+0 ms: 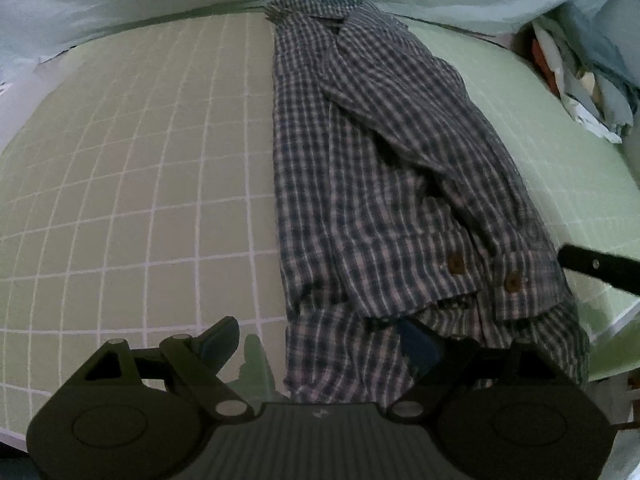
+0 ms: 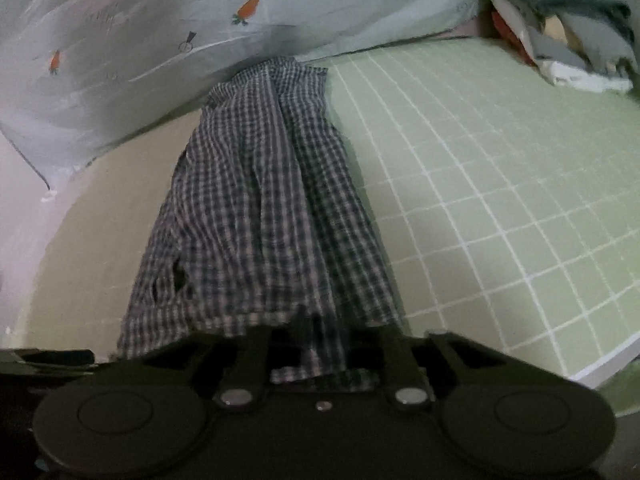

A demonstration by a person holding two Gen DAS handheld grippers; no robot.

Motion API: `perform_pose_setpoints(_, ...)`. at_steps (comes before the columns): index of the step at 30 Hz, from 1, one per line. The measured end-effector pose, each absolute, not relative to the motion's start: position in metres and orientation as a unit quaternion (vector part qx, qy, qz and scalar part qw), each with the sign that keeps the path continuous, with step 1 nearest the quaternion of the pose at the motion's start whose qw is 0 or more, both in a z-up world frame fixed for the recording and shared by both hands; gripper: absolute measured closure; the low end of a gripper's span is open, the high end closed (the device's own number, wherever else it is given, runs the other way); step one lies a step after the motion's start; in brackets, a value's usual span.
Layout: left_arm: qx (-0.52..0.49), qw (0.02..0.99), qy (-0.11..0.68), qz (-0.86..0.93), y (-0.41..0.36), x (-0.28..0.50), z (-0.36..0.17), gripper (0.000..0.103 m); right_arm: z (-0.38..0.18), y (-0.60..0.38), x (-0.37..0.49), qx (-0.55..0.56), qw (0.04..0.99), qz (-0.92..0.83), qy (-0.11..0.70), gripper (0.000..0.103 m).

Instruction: Fold clothes

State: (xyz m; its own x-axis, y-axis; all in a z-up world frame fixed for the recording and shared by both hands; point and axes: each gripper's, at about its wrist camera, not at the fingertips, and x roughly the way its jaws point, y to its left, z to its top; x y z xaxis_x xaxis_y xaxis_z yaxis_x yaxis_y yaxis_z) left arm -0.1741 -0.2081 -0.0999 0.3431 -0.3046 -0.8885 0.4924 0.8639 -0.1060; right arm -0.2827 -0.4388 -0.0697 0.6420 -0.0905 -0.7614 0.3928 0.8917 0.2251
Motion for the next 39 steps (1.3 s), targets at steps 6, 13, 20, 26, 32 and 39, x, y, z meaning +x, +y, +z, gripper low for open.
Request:
perform_pose_setpoints(6, 0.097, 0.807, 0.533, -0.237, -0.207, -0.178, -0.106, 0.015, -0.08, -0.438, -0.274, 0.161, 0.871, -0.153, 0.439, 0.027)
perform_pose_setpoints(13, 0.096, 0.8, 0.544, -0.237, -0.211, -0.186, -0.114, 0.015, -0.097, -0.441, -0.276, 0.157, 0.851, -0.148, 0.479, 0.02)
perform_pose_setpoints(20, 0.083, 0.8, 0.545, -0.237, -0.212, -0.195, -0.119, 0.017, -0.105, -0.443, -0.286, 0.154, 0.845, -0.141, 0.493, 0.016)
perform_pose_setpoints(26, 0.074, 0.806, 0.534, -0.245, -0.212, -0.204, -0.118, 0.031, -0.107, -0.427, -0.289, 0.107, 0.844, -0.13, 0.509, 0.012)
perform_pose_setpoints(32, 0.043, 0.791, 0.542, -0.281, -0.217, -0.204, -0.115, 0.067, -0.1, -0.422, -0.291, 0.094, 0.852, -0.099, 0.506, 0.067)
perform_pose_setpoints(39, -0.056, 0.789, 0.532, -0.301, -0.214, -0.193, -0.08, 0.099, -0.072, -0.451, -0.285, 0.179, 0.859, -0.036, 0.478, 0.1)
